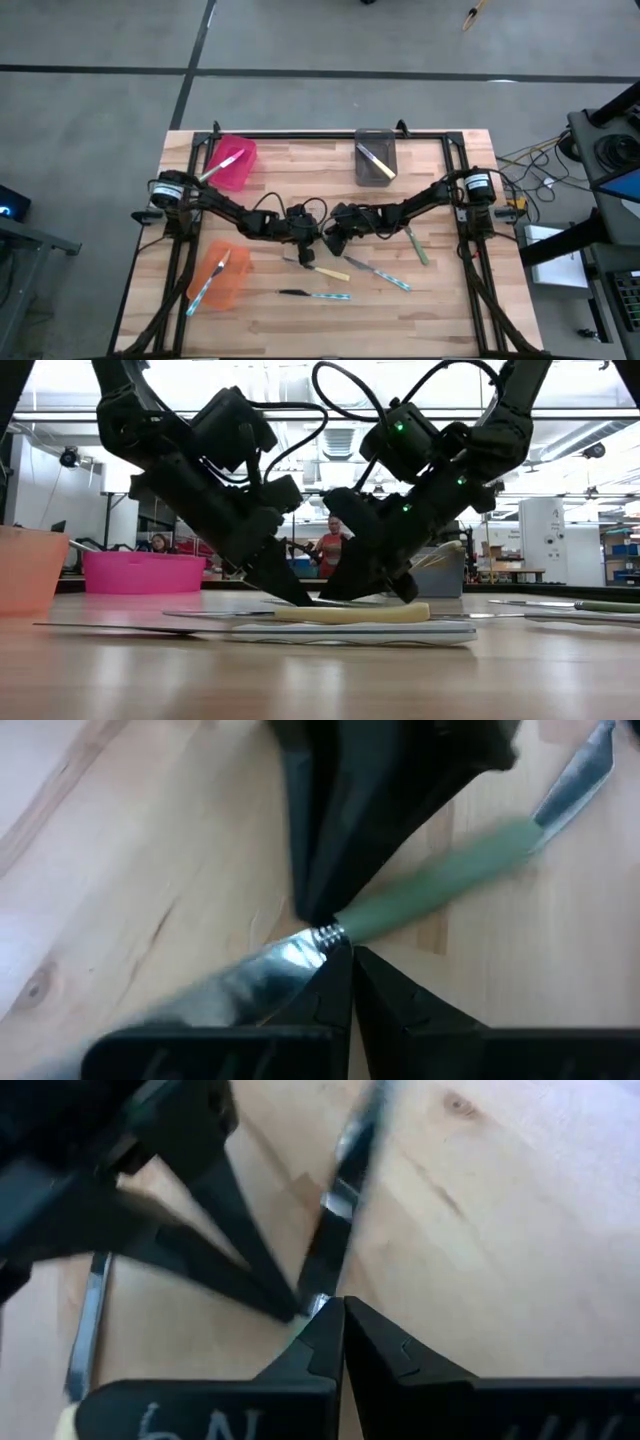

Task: Sort silverware by color (type)
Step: Put the left green knife into the red bin

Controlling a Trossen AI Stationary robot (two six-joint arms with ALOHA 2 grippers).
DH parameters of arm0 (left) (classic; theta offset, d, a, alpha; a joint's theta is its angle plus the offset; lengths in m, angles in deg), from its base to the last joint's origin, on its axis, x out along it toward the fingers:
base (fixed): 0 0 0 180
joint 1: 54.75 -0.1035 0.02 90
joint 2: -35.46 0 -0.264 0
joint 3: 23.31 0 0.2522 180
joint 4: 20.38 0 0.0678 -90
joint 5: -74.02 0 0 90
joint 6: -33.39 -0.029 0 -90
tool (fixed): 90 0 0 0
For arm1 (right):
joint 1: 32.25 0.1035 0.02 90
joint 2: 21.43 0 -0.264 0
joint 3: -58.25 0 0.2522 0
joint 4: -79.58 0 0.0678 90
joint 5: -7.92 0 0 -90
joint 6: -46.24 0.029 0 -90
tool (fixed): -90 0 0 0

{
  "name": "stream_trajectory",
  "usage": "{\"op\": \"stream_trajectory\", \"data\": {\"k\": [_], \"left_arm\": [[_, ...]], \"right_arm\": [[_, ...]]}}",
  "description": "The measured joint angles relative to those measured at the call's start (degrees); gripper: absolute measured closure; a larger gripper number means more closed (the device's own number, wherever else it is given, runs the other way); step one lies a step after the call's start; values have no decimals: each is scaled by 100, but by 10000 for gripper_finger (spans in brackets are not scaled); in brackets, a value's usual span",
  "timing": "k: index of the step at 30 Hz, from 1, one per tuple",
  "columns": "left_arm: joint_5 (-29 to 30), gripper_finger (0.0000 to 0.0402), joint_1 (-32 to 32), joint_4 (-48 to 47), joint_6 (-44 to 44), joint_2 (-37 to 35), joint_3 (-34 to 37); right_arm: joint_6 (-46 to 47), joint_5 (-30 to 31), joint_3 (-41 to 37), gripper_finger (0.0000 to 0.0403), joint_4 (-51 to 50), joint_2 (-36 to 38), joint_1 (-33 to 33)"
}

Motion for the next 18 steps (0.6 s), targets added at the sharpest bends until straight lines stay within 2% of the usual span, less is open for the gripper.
{"op": "stream_trajectory", "data": {"k": [13,18], "left_arm": [[266,401,-2,406,102,51,-40],[357,401,6,272,107,-233,-18]], "right_arm": [[-33,-111,2,394,397,-50,-44],[-25,-311,-22,394,441,135,-50]]}}
